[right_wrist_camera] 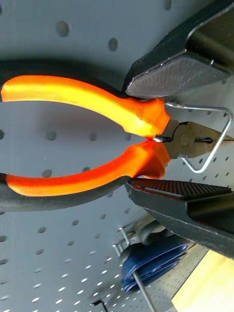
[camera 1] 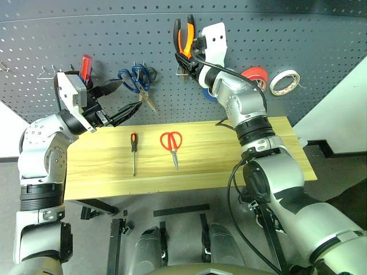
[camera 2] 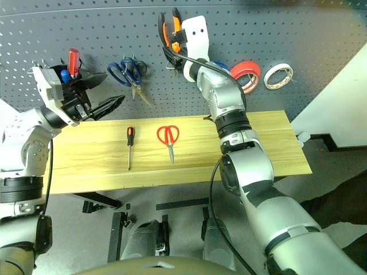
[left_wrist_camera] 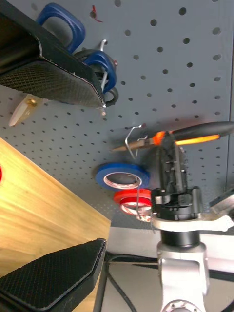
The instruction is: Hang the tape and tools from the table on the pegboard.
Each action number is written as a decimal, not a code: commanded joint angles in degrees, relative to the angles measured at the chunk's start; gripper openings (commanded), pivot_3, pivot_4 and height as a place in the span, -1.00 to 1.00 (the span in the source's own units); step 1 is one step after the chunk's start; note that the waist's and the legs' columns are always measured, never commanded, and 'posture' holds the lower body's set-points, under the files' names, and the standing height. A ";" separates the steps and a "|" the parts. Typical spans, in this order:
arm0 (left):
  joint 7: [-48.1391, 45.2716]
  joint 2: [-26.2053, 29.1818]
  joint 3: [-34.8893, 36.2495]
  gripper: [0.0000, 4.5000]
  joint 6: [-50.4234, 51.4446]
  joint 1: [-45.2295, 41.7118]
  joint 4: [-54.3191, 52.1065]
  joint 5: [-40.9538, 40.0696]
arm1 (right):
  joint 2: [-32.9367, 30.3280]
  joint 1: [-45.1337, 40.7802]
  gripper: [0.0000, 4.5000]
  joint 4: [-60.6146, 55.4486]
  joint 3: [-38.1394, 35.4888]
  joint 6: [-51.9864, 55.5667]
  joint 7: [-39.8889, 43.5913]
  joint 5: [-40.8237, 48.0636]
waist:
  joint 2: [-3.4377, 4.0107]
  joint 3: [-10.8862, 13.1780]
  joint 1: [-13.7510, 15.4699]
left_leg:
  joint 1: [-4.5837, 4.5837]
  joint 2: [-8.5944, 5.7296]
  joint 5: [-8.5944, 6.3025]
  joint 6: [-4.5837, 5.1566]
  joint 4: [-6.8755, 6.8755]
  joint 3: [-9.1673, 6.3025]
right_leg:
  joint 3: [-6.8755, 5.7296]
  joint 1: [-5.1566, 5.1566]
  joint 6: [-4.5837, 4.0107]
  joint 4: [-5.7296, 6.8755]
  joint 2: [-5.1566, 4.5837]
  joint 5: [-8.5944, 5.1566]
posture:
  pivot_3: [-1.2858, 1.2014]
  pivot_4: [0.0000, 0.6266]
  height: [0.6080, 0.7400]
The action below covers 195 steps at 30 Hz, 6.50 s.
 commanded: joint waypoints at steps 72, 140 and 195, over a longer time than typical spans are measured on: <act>46.98 -31.44 -23.55 1.00 27.06 3.28 1.66 26.08 | -31.20 21.59 0.98 -6.54 9.92 -10.00 64.15 4.88 | 0.23 2.47 3.24 | 0.77 -0.03 -0.22 0.39 0.05 -0.16 | 0.11 1.01 -0.02 -0.72 -0.07 0.00 | 0.03 -0.14 0.87; 42.90 -18.89 -22.84 -0.89 29.04 14.96 -22.87 23.75 | -36.38 23.25 1.00 -20.94 2.03 2.70 61.60 9.76 | 0.16 5.34 1.70 | 0.65 0.09 -0.21 0.31 0.02 -0.17 | 0.01 0.91 -0.01 -0.84 -0.24 0.00 | -0.03 -0.24 0.87; 46.08 -24.88 -14.44 -0.89 -13.21 -4.87 17.78 33.46 | -34.88 17.93 1.00 -24.91 -2.40 7.86 54.18 16.35 | 0.24 0.50 1.77 | 0.61 -0.07 -0.22 0.36 0.07 0.11 | -0.07 0.97 0.08 -0.73 -0.10 0.06 | -0.02 -0.73 0.87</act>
